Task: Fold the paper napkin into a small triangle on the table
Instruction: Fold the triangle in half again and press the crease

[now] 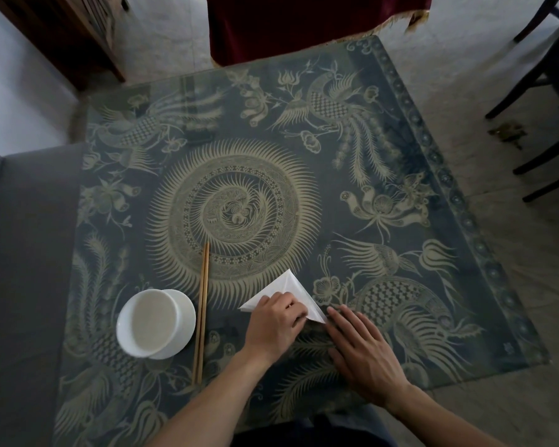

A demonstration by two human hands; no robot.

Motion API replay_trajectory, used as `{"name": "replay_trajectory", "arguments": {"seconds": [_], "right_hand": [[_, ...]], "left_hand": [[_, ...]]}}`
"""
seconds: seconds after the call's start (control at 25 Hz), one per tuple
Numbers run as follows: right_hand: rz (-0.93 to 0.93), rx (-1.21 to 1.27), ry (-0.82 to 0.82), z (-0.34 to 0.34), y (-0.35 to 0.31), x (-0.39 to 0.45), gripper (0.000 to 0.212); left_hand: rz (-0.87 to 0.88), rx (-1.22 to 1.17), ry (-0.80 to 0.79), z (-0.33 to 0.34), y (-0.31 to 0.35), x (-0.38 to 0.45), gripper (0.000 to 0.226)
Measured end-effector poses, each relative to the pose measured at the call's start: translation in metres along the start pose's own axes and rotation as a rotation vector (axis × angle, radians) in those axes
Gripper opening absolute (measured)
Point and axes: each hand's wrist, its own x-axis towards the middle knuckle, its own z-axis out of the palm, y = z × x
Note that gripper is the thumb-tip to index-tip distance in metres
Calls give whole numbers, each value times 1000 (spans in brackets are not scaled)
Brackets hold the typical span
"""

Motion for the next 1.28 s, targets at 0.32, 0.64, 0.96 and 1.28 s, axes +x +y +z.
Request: {"name": "replay_trajectory", "arguments": {"seconds": [0.32,0.64,0.96,1.28], "right_hand": [[-8,1,-31,4,5,-3,54],[-2,43,-46,9,7,-5,58],[7,41,-57,11,7,-7,60],[6,30,-76,10,6,-6,60]], "left_hand": [[-55,-7,-10,4,6,3,10],[-29,-7,-20,5,0,1,9],[20,-7,5,9,5,5,7],[44,34,-20,12,-3,-8,8]]}}
